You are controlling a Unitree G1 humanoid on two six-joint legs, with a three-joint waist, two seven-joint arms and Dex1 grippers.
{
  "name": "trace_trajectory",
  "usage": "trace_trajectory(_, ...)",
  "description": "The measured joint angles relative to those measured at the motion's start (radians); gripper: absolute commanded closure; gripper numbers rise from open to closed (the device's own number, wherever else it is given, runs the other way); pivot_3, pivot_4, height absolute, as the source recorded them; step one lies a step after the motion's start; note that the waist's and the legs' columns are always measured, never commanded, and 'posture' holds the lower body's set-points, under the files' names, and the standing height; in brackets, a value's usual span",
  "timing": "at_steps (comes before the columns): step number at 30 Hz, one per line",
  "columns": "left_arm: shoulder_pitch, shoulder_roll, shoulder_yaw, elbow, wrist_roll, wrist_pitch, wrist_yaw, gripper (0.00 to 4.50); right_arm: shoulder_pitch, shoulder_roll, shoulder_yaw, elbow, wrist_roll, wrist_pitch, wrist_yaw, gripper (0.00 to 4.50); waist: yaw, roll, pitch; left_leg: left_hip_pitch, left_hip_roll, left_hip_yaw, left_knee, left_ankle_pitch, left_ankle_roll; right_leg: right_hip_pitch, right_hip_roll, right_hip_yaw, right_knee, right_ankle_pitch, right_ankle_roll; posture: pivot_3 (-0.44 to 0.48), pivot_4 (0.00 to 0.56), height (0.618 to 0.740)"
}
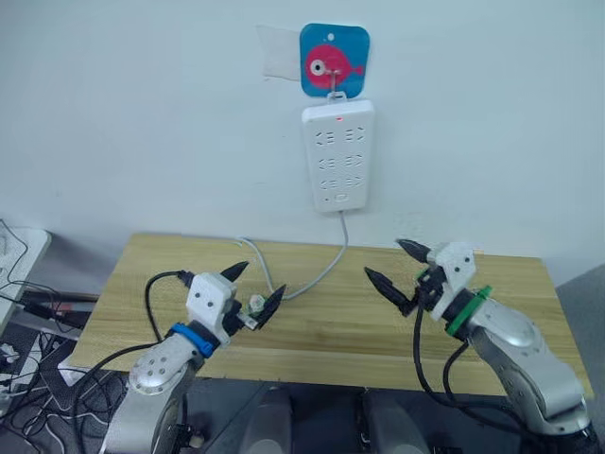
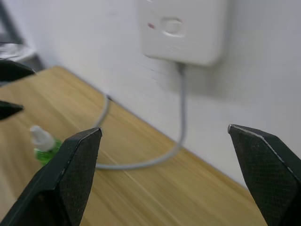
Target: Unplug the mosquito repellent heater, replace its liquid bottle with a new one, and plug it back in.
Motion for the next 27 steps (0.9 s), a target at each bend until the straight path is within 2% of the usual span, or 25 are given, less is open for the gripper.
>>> trace_trajectory(3,0.057,-0.026,0.01,0.035,0.002,-0.092,-0.02,0.0,-0.073,-0.014,0.038,0.007,0.011,0.018,0.068,0.01,0.018,0.0,0.0,0.0,0.0,0.0,0.0,0.0,0.0,0.0,-0.001,0.0,-0.001,0.0,0.0,0.334,0.245,0.74)
trace_trajectory(7,0.073,-0.068,-0.008,0.184,0.041,-0.227,-0.027,0.0,-0.134,-0.027,0.084,0.007,0.04,0.034,0.153,0.01,0.05,0.0,0.0,0.0,0.0,0.0,0.0,0.0,0.0,0.0,0.0,0.0,-0.001,0.0,0.0,0.323,0.235,0.74)
trace_trajectory(12,-0.003,-0.124,-0.037,0.403,0.099,-0.367,-0.018,0.0,-0.191,-0.058,0.127,0.004,0.072,0.063,0.248,0.01,0.073,0.0,0.0,0.0,-0.001,0.001,0.001,0.0,0.0,0.0,0.0,0.0,-0.001,0.0,0.0,0.302,0.228,0.74)
trace_trajectory(18,-0.12,-0.173,-0.071,0.625,0.14,-0.491,-0.019,0.0,-0.248,-0.114,0.14,-0.013,0.104,0.104,0.333,0.01,0.078,0.0,0.0,0.0,0.0,0.001,0.001,0.0,0.0,0.0,0.0,-0.001,-0.001,0.001,0.0,0.272,0.226,0.74)
trace_trajectory(27,-0.202,-0.208,-0.077,0.853,0.172,-0.622,-0.002,0.0,-0.273,-0.137,0.122,-0.036,0.128,0.178,0.322,0.01,0.071,-0.001,0.001,0.0,0.0,0.001,0.001,0.0,0.0,-0.001,0.0,-0.001,0.0,0.001,0.0,0.235,0.273,0.74)
